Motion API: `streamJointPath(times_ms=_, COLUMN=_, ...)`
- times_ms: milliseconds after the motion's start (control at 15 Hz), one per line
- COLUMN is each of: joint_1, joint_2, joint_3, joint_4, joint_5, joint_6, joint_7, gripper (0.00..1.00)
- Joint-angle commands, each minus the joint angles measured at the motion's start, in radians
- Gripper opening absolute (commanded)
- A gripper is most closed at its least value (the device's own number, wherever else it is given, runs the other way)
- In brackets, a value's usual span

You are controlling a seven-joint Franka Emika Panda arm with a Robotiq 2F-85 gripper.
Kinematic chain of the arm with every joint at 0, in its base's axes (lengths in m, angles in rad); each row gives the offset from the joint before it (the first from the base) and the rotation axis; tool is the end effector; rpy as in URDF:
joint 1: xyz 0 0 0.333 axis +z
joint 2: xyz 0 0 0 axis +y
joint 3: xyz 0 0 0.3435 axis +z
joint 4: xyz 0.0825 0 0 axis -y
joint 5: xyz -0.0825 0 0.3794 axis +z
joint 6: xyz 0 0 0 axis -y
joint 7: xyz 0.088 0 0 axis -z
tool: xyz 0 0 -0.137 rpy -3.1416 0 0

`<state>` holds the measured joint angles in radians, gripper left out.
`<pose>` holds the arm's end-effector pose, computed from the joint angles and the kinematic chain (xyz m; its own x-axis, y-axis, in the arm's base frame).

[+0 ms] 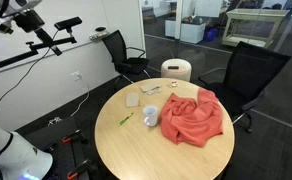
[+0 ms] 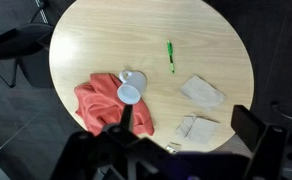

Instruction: Move the white mug to the right

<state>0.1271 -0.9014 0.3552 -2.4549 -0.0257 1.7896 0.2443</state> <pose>0.2454 0.1588 0.5699 0.9510 0.1674 0.2600 0.1038 -0.9648 0.2417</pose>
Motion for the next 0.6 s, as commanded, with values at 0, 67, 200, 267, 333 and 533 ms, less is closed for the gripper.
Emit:
streamJointPath(times_ms=0, joint_1=0.012, joint_2=0.005, joint_3=-0.008, joint_4=0.003, joint_5=-0.009, joint_6=-0.003, joint_7=0.009, gripper=1.0)
streamJointPath(times_ms=67, joint_1=0.012, joint_2=0.005, joint_3=-0.008, joint_4=0.003, joint_5=-0.009, joint_6=-0.003, joint_7=0.009, gripper=1.0)
streamJointPath(times_ms=200, joint_1=0.012, joint_2=0.005, joint_3=-0.008, joint_4=0.003, joint_5=-0.009, joint_6=-0.003, joint_7=0.009, gripper=1.0)
streamJointPath(times_ms=267, joint_1=0.012, joint_2=0.005, joint_3=-0.008, joint_4=0.003, joint_5=-0.009, joint_6=-0.003, joint_7=0.009, gripper=1.0)
streamJointPath(times_ms=333, joint_1=0.012, joint_2=0.005, joint_3=-0.008, joint_4=0.003, joint_5=-0.009, joint_6=-0.003, joint_7=0.009, gripper=1.0)
streamJointPath(times_ms=533, joint_1=-0.009, joint_2=0.012, joint_3=-0.036, joint_4=0.001, joint_5=-0.028, joint_6=0.024, joint_7=0.0, gripper=1.0)
